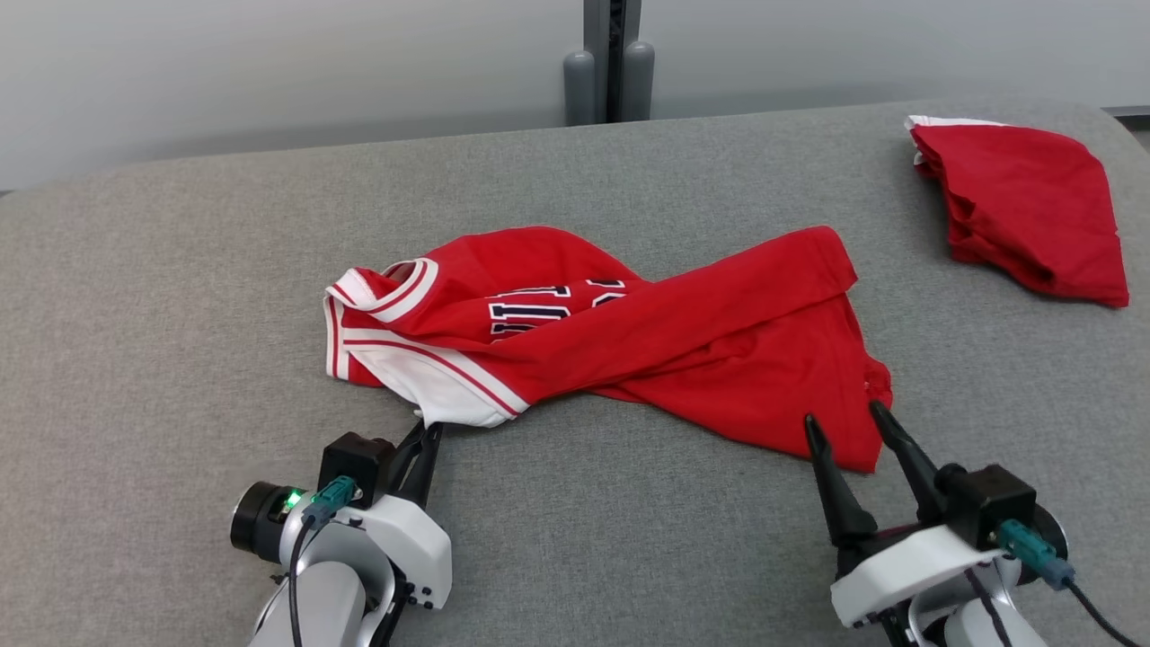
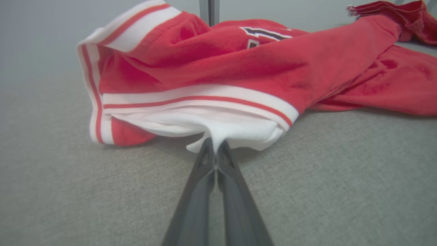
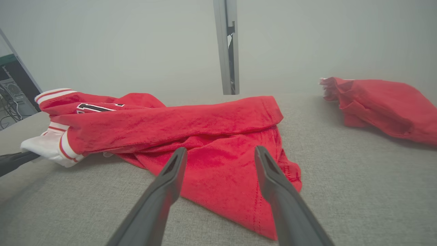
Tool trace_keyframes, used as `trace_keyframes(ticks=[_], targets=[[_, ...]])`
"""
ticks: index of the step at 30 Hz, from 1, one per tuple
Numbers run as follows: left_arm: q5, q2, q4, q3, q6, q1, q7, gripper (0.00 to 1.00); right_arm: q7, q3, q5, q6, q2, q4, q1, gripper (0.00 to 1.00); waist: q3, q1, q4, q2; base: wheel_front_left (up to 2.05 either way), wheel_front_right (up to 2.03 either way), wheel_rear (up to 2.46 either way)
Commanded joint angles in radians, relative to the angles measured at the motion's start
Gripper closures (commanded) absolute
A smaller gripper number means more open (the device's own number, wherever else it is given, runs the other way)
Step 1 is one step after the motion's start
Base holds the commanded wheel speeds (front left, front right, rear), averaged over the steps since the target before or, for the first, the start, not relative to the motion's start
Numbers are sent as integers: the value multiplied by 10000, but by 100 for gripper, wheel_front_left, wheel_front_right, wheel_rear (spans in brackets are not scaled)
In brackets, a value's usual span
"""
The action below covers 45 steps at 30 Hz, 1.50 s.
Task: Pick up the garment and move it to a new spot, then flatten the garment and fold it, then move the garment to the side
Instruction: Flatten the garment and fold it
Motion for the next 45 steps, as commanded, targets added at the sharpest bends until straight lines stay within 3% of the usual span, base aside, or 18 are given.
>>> trace_keyframes(ticks=[1, 8, 15, 26, 27, 28, 30, 32, 38, 45], targets=[[105, 123, -143, 60, -13, 154, -15, 100, -51, 40, 95, 0, -53, 118, -209, 0, 37, 0, 39, 0, 0, 0, 0], [362, 298, -1878, 506, 190, 821, -17, 100, -51, -324, 905, 0, -513, 2257, -2126, 0, 322, 0, 456, 0, 0, 0, 0], [625, 282, -2858, 759, 94, 939, -15, 100, -52, 202, 1573, 0, -895, 4783, -3963, 0, 709, 0, 959, 0, 0, 0, 0], [848, 270, -3068, 951, -10, 689, -15, 100, -52, 1171, 2093, 0, -962, 6294, -5101, 1, 1159, 0, 1107, 0, 0, 0, 0], [870, 274, -3069, 969, -14, 666, -15, 100, -52, 1245, 2124, 0, -975, 6397, -5171, 16, 1182, 0, 1115, 0, 0, 0, 0], [880, 272, -3061, 982, -27, 648, -15, 100, -52, 1343, 2174, 0, -980, 6487, -5233, 47, 1198, 0, 1124, 0, 0, 0, 0], [885, 270, -3058, 1015, -55, 637, -15, 100, -51, 1474, 2281, 0, -999, 6588, -5366, 67, 1228, 0, 1135, 0, 0, 0, 0], [911, 265, -3053, 1048, -66, 630, -15, 100, -51, 1642, 2349, 0, -1025, 6681, -5418, 100, 1233, 0, 1134, 0, 0, 0, 0], [967, 256, -3259, 1136, -86, 605, -15, 100, -52, 2036, 2360, 0, -1218, 6539, -5523, 100, 1124, 0, 1110, 0, 0, 0, 0], [757, 407, -4650, 1533, -178, 864, -15, 100, -52, 1858, 3027, 0, -1558, 4766, -4987, 100, 636, 0, 947, 0, 0, 0, 0]])
